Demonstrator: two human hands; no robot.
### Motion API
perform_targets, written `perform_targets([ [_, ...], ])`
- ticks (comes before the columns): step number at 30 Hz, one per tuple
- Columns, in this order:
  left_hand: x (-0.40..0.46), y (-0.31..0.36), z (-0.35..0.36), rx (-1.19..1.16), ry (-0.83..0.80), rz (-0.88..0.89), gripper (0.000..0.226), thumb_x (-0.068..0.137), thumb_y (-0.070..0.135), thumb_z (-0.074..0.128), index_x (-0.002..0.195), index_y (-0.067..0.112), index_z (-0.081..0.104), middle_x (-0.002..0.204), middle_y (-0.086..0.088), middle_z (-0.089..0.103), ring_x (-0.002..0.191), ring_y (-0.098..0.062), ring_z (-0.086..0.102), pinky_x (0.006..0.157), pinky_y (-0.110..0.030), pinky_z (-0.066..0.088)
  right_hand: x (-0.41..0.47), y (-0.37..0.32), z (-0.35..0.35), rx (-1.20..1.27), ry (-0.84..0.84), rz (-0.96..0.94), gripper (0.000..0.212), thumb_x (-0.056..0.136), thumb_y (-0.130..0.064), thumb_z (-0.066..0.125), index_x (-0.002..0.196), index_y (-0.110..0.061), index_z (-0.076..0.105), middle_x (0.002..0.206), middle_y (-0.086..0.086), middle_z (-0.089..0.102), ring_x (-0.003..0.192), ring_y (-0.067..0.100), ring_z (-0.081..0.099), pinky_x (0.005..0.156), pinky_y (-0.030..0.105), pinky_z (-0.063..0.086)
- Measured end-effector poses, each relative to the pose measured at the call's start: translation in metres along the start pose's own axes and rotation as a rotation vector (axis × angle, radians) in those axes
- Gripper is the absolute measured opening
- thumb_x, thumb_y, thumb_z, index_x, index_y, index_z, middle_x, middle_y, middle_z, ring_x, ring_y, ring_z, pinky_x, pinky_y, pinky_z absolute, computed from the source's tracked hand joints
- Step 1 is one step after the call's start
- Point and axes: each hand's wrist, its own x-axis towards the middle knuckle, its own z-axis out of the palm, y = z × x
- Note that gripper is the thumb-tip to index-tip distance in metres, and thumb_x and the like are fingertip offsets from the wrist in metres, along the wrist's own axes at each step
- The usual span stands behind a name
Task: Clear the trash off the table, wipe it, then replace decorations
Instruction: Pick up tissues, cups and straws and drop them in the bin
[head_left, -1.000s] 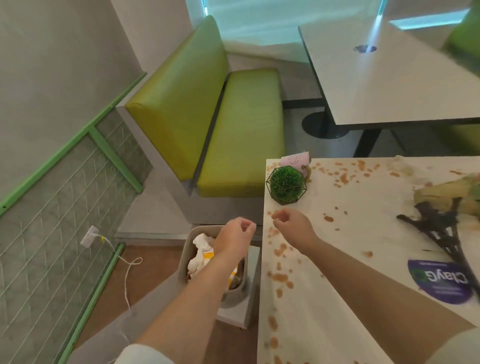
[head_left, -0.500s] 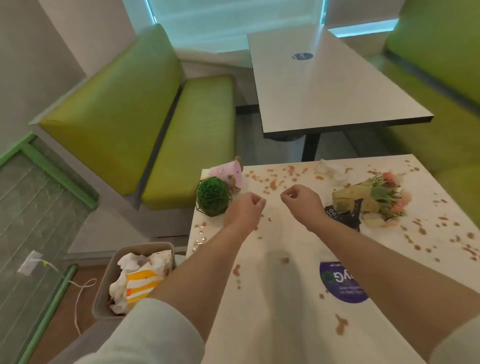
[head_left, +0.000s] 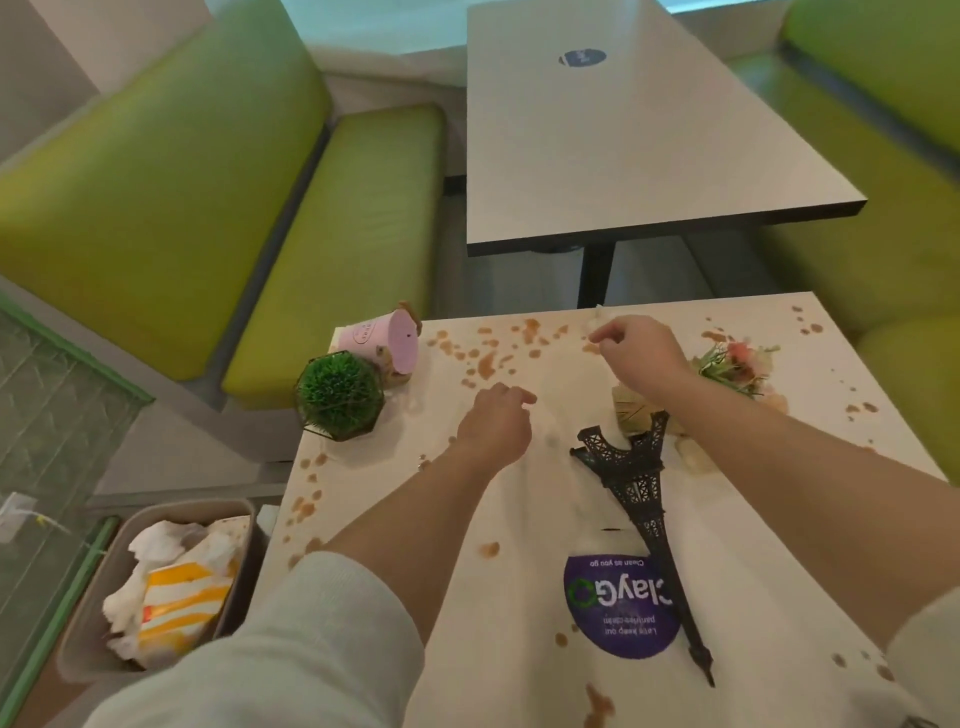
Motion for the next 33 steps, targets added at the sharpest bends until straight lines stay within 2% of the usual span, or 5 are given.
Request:
perform_targets([
  [8, 0.015, -0.008, 0.041, 0.228, -0.05, 0.13, 0.056, 0.104, 0.03, 0.04, 0.154, 0.017, 0.019, 0.16, 0.001, 0.017, 0.145, -0.022, 0.015, 0.112, -0.033, 0.029, 0.057, 0.04, 0.001, -0.164, 0.038, 0.08, 0.033, 0.095, -0.005, 0.051, 0.119, -0.02, 0.067, 0.123, 0.006, 0.061, 0.091, 0.022, 0.062, 0.077, 0.036, 0.057],
  [16, 0.015, -0.008, 0.055, 0.284, -0.106, 0.044, 0.056, 0.107, 0.027, 0.024, 0.156, 0.021, -0.002, 0.163, 0.005, -0.006, 0.15, -0.02, -0.006, 0.122, -0.036, 0.009, 0.101, 0.061, 0.014, -0.4, -0.04, 0.019, 0.055, 0.091, -0.025, 0.067, 0.141, -0.025, 0.043, 0.143, 0.009, 0.043, 0.128, 0.031, 0.041, 0.097, 0.045, 0.045],
  [21, 0.015, -0.006, 0.053, 0.297, -0.153, 0.022, 0.056, 0.107, 0.027, 0.023, 0.156, 0.023, -0.004, 0.163, 0.008, -0.01, 0.149, -0.018, -0.009, 0.122, -0.036, 0.008, 0.111, 0.065, 0.023, -0.511, -0.161, -0.014, 0.045, 0.094, -0.02, 0.06, 0.135, -0.036, 0.049, 0.131, 0.008, 0.055, 0.11, 0.03, 0.053, 0.083, 0.037, 0.051],
  [26, 0.014, -0.004, 0.053, 0.304, -0.16, 0.011, 0.056, 0.107, 0.026, 0.021, 0.156, 0.024, -0.005, 0.162, 0.008, -0.011, 0.149, -0.017, -0.01, 0.122, -0.036, 0.006, 0.105, 0.06, 0.02, -0.362, -0.048, 0.056, 0.024, 0.094, -0.01, 0.06, 0.116, -0.018, 0.063, 0.112, 0.008, 0.063, 0.086, 0.024, 0.059, 0.074, 0.033, 0.056],
  [33, 0.017, -0.006, 0.044, 0.3, -0.212, 0.089, 0.058, 0.105, 0.028, 0.031, 0.156, 0.019, 0.004, 0.163, 0.001, 0.001, 0.148, -0.023, 0.002, 0.119, -0.038, 0.02, 0.071, 0.017, 0.0, 0.138, 0.114, 0.034, 0.024, 0.095, -0.005, 0.057, 0.105, -0.023, 0.07, 0.104, 0.003, 0.063, 0.084, 0.022, 0.06, 0.053, 0.023, 0.044],
])
